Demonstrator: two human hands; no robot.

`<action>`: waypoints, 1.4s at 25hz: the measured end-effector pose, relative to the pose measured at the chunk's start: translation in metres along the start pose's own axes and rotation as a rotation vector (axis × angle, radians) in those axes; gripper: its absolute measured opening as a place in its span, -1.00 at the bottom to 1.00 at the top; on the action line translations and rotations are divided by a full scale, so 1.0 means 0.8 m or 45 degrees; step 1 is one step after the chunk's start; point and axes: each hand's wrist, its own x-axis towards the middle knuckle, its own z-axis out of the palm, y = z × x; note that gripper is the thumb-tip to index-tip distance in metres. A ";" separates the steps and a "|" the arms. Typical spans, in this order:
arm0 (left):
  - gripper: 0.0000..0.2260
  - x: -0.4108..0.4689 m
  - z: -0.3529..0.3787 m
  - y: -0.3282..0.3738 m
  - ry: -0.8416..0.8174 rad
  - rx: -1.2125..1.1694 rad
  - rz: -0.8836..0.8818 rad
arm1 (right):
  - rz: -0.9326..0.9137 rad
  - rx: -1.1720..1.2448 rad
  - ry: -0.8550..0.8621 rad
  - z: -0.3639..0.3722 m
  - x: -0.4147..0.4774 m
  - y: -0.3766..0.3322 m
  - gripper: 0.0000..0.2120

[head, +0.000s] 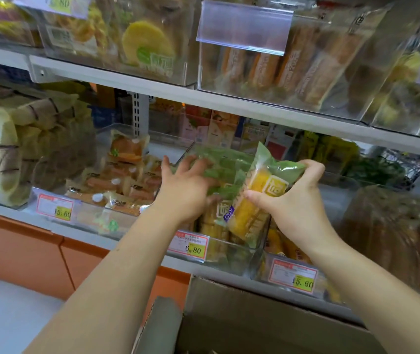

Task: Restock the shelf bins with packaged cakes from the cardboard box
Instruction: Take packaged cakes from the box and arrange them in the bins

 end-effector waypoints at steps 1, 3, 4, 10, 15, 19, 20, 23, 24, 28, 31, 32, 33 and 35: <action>-0.65 -0.001 -0.001 -0.003 0.003 -0.023 -0.010 | 0.017 -0.097 0.002 0.001 -0.001 0.003 -0.18; -0.68 -0.003 -0.001 -0.006 0.020 -0.064 -0.034 | 0.025 -0.296 -0.021 0.001 0.000 0.004 -0.15; -0.69 -0.004 0.000 -0.007 0.029 -0.077 -0.046 | 0.007 -0.385 -0.052 0.002 0.001 0.003 -0.12; -0.73 -0.008 0.002 -0.013 0.035 -0.180 -0.068 | -0.047 -0.851 -0.290 0.016 0.016 0.000 -0.15; -0.75 -0.012 0.000 -0.015 0.045 -0.245 -0.055 | -0.099 -1.162 -0.347 0.010 0.028 -0.004 -0.09; -0.75 -0.013 -0.003 -0.019 0.007 -0.321 -0.058 | -0.240 -1.198 -0.483 -0.004 0.040 -0.017 -0.12; -0.76 -0.013 -0.003 -0.019 -0.003 -0.340 -0.055 | -0.303 -1.250 -0.479 -0.001 0.041 -0.016 -0.13; -0.77 -0.014 -0.003 -0.020 0.001 -0.348 -0.044 | -0.353 -1.329 -0.510 0.008 0.045 -0.012 -0.18; -0.77 -0.014 -0.003 -0.020 0.006 -0.343 -0.041 | -0.353 -1.346 -0.538 0.010 0.046 -0.010 -0.20; -0.75 -0.015 -0.001 -0.020 0.036 -0.302 -0.032 | -0.432 -1.461 -0.597 0.018 0.045 -0.004 -0.25; -0.70 -0.016 0.002 -0.017 0.065 -0.257 -0.031 | -0.503 -1.508 -0.612 0.025 0.040 -0.001 -0.29; -0.66 -0.016 0.002 -0.016 0.065 -0.230 -0.027 | -0.529 -1.529 -0.612 0.027 0.037 -0.002 -0.29; -0.59 -0.017 0.002 -0.015 0.052 -0.199 -0.022 | -0.558 -1.547 -0.614 0.030 0.033 -0.001 -0.30; -0.41 -0.017 0.001 -0.016 -0.009 -0.136 -0.020 | -0.593 -1.546 -0.626 0.037 0.022 0.004 -0.31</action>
